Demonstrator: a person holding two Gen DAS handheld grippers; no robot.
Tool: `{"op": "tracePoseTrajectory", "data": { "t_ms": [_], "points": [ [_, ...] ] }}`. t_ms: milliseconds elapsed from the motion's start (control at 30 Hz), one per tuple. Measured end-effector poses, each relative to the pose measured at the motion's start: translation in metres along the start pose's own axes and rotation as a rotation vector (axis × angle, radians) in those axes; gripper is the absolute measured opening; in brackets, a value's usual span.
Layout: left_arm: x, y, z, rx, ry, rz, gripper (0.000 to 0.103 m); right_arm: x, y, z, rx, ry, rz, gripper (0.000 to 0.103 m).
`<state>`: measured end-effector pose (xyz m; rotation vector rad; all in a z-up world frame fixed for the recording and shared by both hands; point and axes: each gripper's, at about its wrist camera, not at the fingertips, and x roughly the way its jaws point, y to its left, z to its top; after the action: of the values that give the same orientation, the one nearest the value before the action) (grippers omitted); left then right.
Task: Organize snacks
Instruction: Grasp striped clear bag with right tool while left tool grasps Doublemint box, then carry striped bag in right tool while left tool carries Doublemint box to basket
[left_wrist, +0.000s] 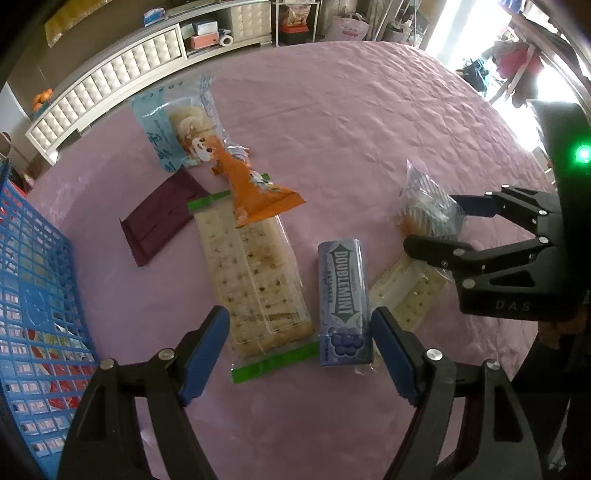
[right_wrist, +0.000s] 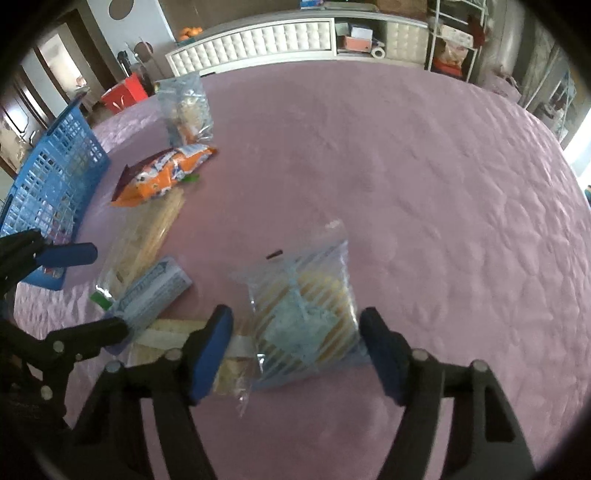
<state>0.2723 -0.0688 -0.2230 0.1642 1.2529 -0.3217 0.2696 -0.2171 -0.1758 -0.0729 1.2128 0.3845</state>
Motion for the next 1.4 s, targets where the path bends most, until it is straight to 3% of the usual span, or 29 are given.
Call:
{"op": "tracePoseTrajectory", "data": {
  "t_ms": [133, 267, 333, 533, 633, 767, 933, 967, 1133, 1400],
  "points": [
    [0.000, -0.004, 0.002, 0.008, 0.003, 0.005, 0.077, -0.001, -0.001, -0.003, 0.006, -0.008, -0.036, 0.074],
    [0.001, -0.010, 0.005, 0.018, 0.002, 0.004, 0.077, -0.004, -0.009, -0.003, 0.009, -0.029, -0.016, 0.060],
    [0.001, -0.013, 0.008, 0.024, 0.002, 0.009, 0.077, -0.009, -0.016, -0.003, 0.043, -0.019, 0.013, 0.059],
    [0.014, -0.020, 0.020, 0.031, 0.023, -0.018, 0.077, -0.042, -0.033, -0.014, 0.104, -0.127, -0.022, 0.058],
    [0.024, -0.029, 0.025, 0.052, 0.044, -0.025, 0.077, -0.054, -0.043, -0.018, 0.153, -0.155, 0.027, 0.058],
    [0.034, -0.039, 0.029, 0.049, 0.066, -0.013, 0.064, -0.052, -0.053, -0.022, 0.215, -0.133, 0.023, 0.058],
    [0.042, -0.053, 0.033, 0.072, 0.074, 0.012, 0.060, -0.051, -0.065, -0.028, 0.269, -0.152, 0.024, 0.058],
    [0.047, -0.057, 0.032, 0.075, 0.099, -0.006, 0.046, -0.047, -0.068, -0.028, 0.273, -0.136, 0.010, 0.059],
    [0.051, -0.069, 0.032, 0.072, 0.089, 0.004, 0.029, -0.029, -0.076, -0.031, 0.257, -0.066, -0.042, 0.059],
    [0.055, -0.077, 0.036, 0.044, 0.070, -0.015, 0.028, -0.017, -0.069, -0.015, 0.186, -0.016, -0.094, 0.066]
  ]
}}
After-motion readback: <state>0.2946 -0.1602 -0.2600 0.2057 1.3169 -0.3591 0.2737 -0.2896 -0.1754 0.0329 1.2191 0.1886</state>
